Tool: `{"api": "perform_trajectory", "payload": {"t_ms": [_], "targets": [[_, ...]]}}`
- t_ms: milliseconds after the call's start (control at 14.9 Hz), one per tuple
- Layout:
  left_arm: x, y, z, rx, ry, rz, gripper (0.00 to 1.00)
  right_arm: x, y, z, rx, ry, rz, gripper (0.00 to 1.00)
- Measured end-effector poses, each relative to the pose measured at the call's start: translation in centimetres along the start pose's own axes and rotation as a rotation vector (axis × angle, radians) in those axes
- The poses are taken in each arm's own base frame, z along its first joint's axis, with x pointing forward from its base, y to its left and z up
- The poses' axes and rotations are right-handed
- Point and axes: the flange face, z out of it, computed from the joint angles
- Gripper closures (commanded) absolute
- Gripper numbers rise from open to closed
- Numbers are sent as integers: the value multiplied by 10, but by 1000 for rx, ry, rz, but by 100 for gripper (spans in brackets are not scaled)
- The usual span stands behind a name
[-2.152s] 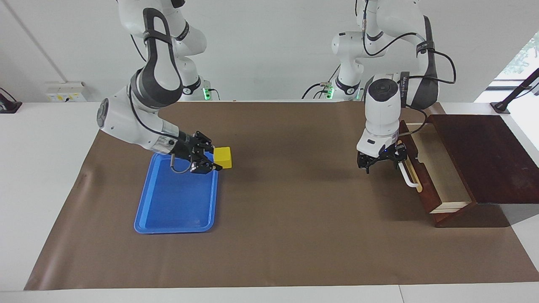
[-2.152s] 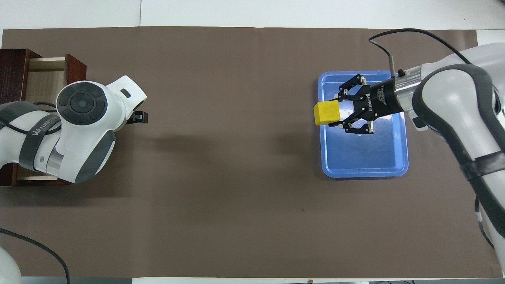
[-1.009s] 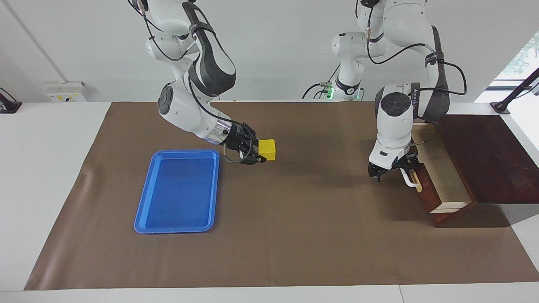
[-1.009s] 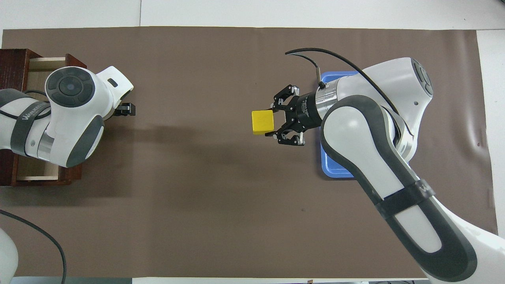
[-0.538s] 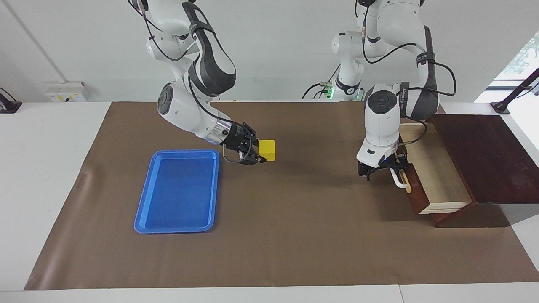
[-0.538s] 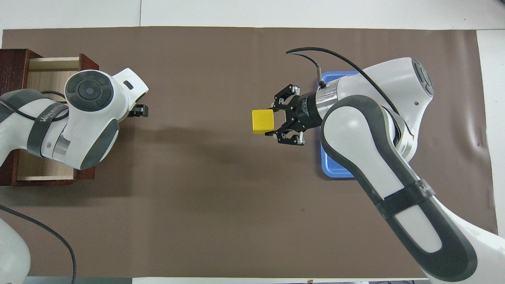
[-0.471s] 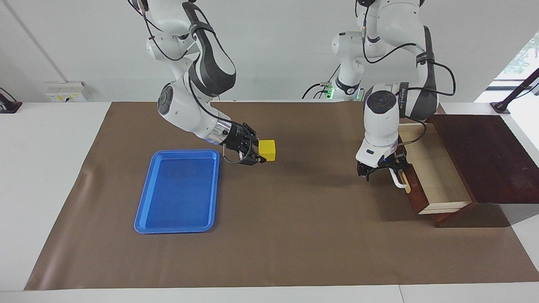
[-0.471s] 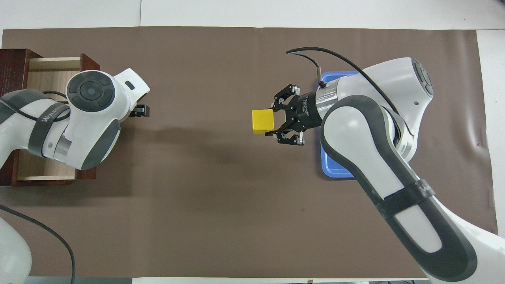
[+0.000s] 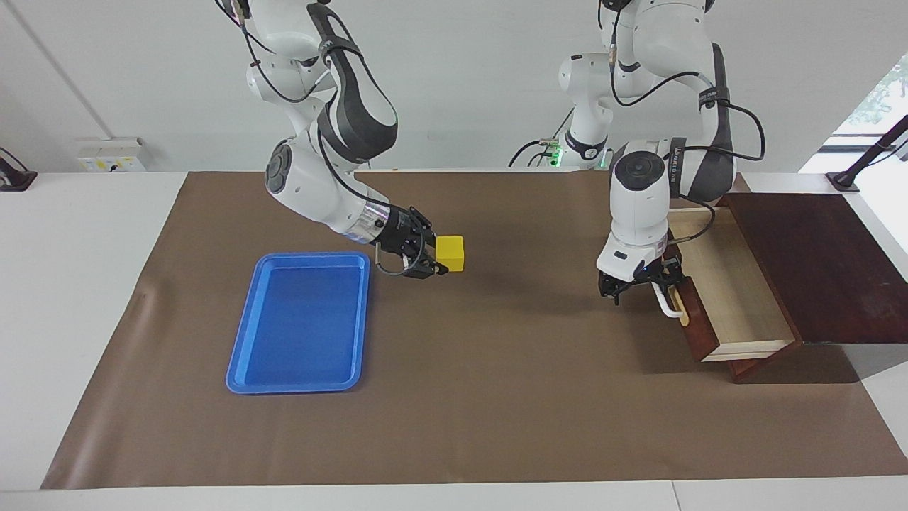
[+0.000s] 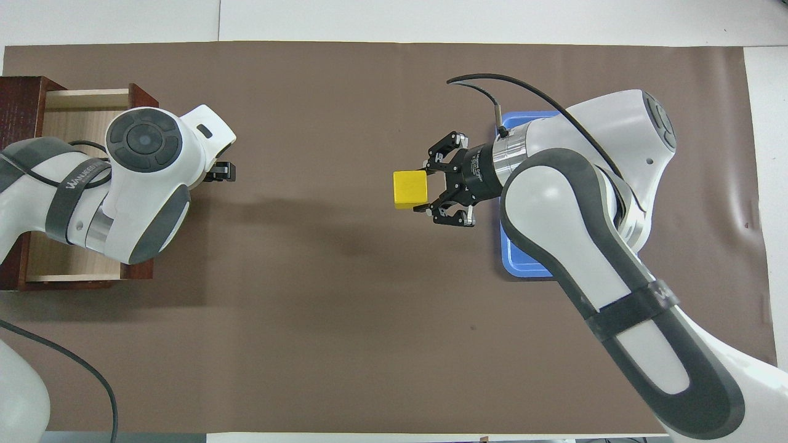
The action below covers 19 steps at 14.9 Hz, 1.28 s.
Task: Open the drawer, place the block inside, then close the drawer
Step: 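Bring the left gripper to the cube held by the right gripper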
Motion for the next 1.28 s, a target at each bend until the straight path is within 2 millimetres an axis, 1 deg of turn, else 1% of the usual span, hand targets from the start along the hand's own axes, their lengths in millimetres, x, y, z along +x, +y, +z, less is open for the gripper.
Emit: {"api": "perform_trajectory", "payload": {"t_ms": [67,269,336,404,538,740,942,1009,1143,1211,1278], "targets": [[5,-3,-12,-2,-13,-20,0,0,0,0,0,0,0,100],[18,-13,-57,-43,-59,-125,0,0,0,0,0,0,5,100],[20,-11,-71,-59,-69,-201,0,0,0,0,0,0,5,100],[21,-6,-85,-80,-83,-306,0,0,0,0,0,0,5,100],[20,14,-106,-120,-121,-547,0,-1,1,1,-2,-1,5,100],[23,47,-125,-164,-169,-904,0,-3,2,3,-5,-2,2,100],[30,75,-146,-216,-254,-1245,0,-14,7,12,-17,-2,-9,100],[30,87,-151,-225,-289,-1324,0,-17,8,14,-13,-2,-7,100],[21,115,-163,-230,-326,-1397,0,-19,8,15,-6,-1,-5,100],[14,131,-168,-229,-333,-1396,0,-19,8,15,-5,-1,-5,100],[1,154,-177,-222,-338,-1385,0,-19,8,15,-5,-1,-5,100]]}}
